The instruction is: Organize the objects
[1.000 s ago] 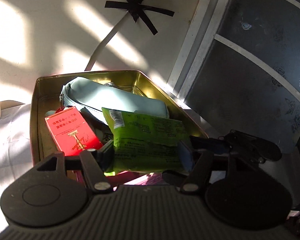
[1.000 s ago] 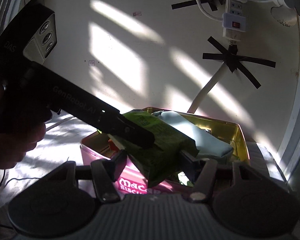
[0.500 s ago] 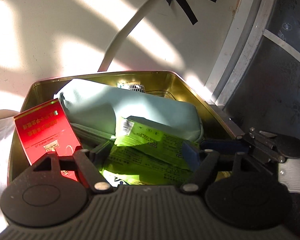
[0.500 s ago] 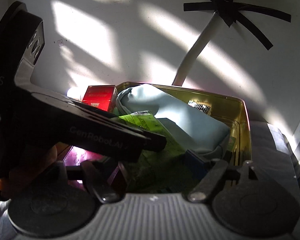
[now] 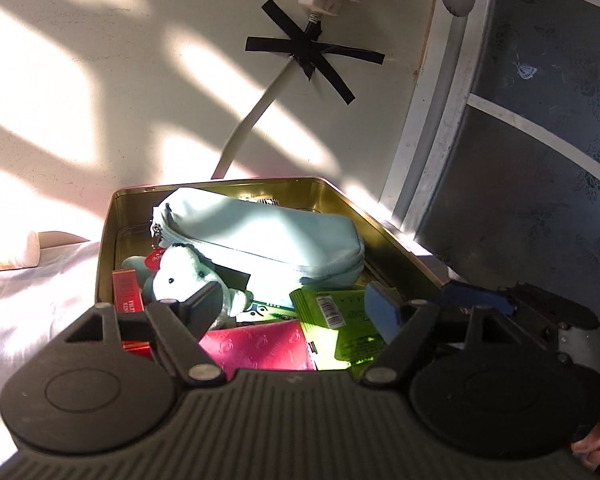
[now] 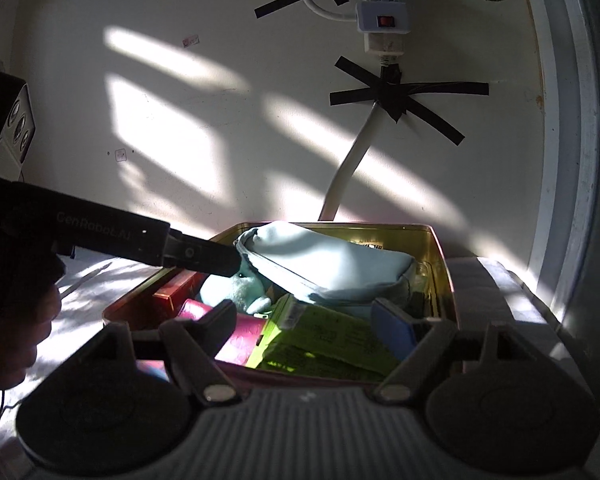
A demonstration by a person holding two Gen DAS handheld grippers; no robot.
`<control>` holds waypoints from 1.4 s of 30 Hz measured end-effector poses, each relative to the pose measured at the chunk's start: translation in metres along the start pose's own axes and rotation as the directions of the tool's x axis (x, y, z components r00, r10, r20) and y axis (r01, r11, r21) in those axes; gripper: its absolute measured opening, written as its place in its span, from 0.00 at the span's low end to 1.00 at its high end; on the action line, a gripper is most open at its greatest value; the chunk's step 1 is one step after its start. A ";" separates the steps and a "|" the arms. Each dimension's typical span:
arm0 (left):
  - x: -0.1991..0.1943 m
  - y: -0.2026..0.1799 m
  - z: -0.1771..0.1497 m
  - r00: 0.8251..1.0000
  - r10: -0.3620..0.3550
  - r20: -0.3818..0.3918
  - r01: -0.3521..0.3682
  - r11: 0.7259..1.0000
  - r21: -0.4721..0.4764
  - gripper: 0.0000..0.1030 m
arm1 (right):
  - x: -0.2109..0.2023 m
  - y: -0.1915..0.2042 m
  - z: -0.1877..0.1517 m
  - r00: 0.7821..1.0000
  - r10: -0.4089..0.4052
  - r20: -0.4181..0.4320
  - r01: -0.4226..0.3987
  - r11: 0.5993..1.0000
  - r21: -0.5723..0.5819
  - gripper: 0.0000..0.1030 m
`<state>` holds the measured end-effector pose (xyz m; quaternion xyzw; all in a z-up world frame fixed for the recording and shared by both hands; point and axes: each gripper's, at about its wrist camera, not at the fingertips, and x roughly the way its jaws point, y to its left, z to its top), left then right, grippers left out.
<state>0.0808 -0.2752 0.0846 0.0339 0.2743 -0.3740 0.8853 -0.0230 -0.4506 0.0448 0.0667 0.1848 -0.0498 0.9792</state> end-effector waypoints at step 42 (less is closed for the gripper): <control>-0.076 0.115 -0.120 0.936 0.347 -0.068 -0.349 0.937 -0.027 0.78 | -0.013 0.131 -0.035 0.990 0.075 -0.116 -0.073 0.997 0.027 0.77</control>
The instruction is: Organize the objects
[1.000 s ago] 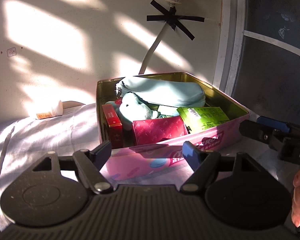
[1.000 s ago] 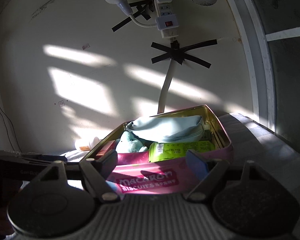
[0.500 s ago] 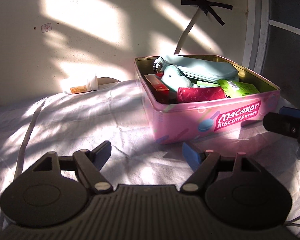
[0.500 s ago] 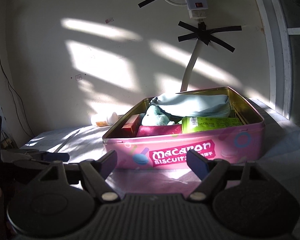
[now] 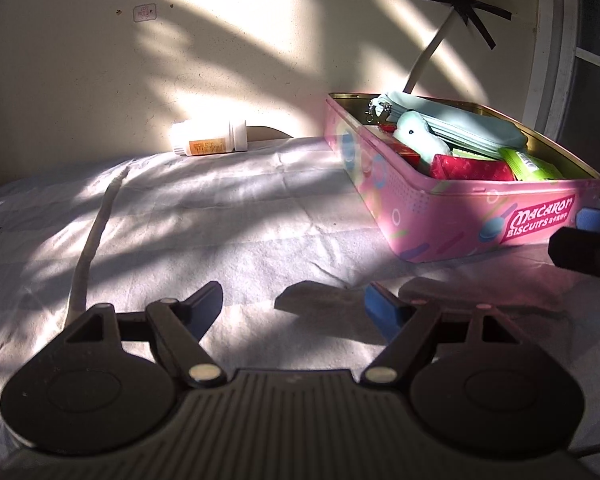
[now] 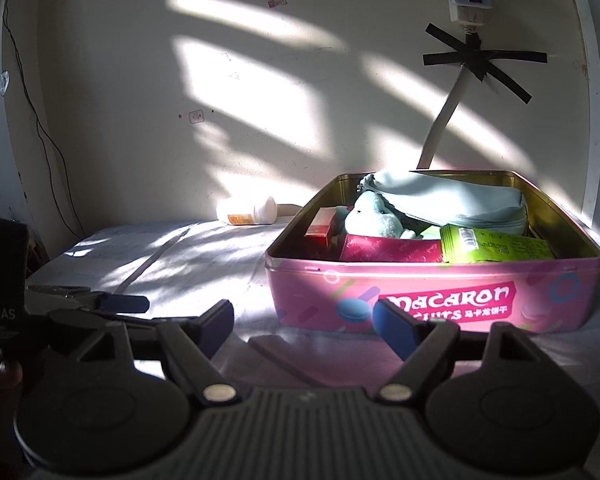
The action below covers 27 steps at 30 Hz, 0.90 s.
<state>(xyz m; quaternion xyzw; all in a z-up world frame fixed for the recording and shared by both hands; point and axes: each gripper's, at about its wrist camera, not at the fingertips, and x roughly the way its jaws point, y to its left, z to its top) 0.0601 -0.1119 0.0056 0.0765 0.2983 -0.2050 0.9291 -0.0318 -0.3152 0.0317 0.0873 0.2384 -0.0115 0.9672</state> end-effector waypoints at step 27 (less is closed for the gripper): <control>0.003 0.190 0.005 0.970 0.245 0.009 -0.215 0.869 -0.445 0.78 | 0.248 0.138 0.113 0.997 -0.067 -0.033 0.065 0.997 -0.041 1.00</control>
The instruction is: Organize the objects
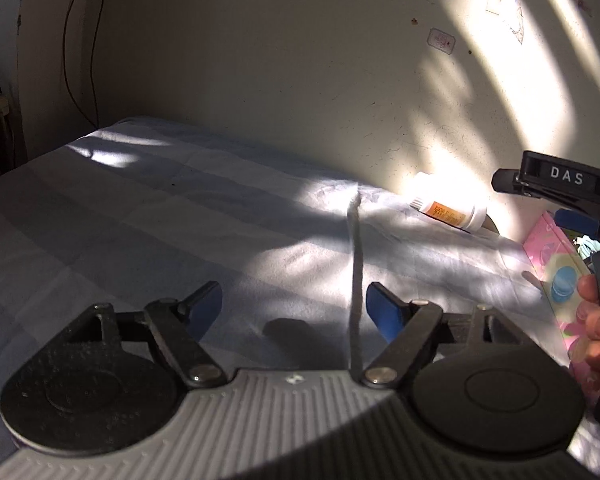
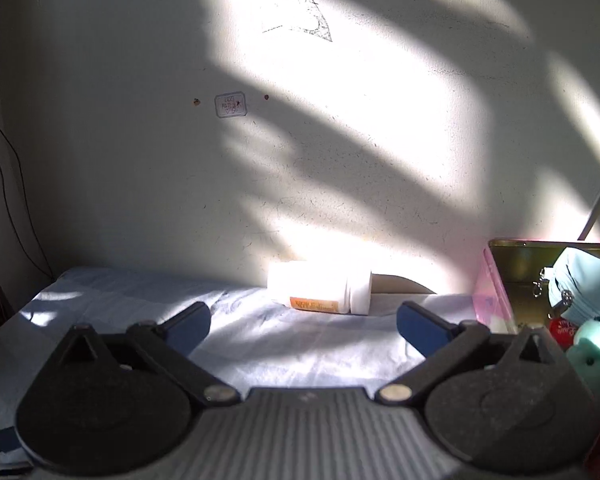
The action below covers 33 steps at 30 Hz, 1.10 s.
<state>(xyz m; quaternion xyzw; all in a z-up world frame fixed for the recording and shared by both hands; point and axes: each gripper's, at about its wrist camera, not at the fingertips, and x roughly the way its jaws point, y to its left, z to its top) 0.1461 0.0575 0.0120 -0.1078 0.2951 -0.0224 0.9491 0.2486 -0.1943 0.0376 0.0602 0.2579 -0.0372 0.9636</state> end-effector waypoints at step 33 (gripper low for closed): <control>-0.010 0.020 0.010 0.987 -0.159 -0.023 0.152 0.971 -0.182 0.80 | 0.120 -0.018 -0.020 0.936 -0.343 -0.081 0.350 0.930 0.112 1.00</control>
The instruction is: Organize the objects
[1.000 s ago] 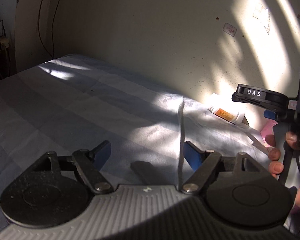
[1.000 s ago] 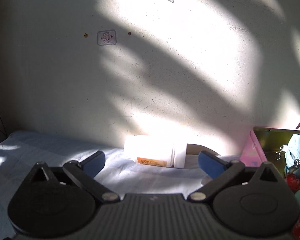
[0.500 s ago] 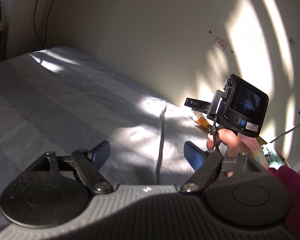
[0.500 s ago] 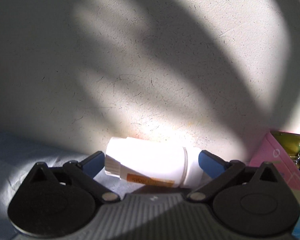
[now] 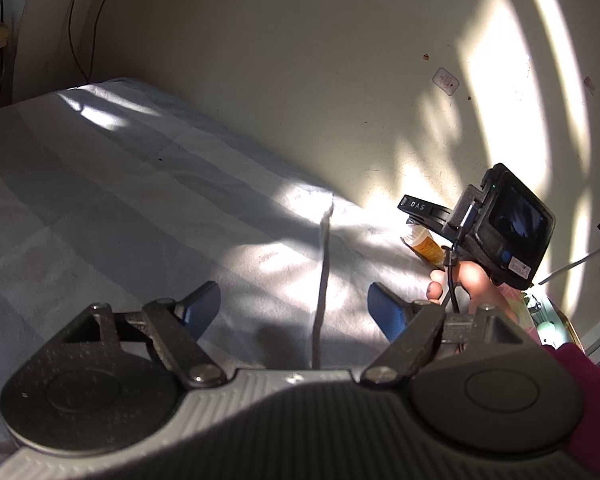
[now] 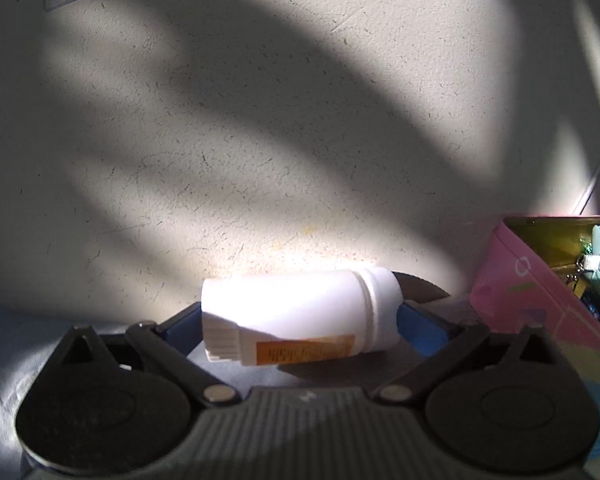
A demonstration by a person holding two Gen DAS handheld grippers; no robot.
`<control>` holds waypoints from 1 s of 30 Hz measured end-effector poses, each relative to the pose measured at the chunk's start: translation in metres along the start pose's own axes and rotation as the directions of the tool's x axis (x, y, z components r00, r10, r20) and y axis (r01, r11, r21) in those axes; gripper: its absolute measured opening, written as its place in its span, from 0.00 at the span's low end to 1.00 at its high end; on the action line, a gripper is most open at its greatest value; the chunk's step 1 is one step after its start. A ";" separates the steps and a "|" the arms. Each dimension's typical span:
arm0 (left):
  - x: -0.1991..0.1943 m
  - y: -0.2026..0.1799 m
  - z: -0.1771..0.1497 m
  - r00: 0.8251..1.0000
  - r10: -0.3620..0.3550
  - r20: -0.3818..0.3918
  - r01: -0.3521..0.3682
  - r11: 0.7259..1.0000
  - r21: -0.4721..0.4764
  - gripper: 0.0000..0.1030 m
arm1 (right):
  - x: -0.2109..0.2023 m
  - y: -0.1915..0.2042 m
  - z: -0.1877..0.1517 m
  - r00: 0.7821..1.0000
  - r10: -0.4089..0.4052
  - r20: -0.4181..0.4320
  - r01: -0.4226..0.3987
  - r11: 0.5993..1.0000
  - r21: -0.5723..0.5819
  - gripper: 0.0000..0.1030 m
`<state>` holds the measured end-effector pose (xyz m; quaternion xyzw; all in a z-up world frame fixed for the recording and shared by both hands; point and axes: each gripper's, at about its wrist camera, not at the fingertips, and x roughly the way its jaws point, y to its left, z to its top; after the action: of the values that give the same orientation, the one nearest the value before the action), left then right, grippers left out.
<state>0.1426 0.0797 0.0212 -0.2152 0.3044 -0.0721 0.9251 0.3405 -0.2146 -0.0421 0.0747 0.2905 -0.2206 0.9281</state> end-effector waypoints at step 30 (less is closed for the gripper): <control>0.002 0.002 -0.001 1.000 0.009 -0.019 -0.009 1.000 -0.013 0.80 | -0.030 -0.041 0.020 0.974 0.217 0.062 -0.209 0.971 -0.112 1.00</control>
<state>0.1436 0.0804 0.0183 -0.2192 0.3144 -0.0680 0.9211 0.3103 -0.2452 -0.0090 0.0484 0.2573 -0.1067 0.9592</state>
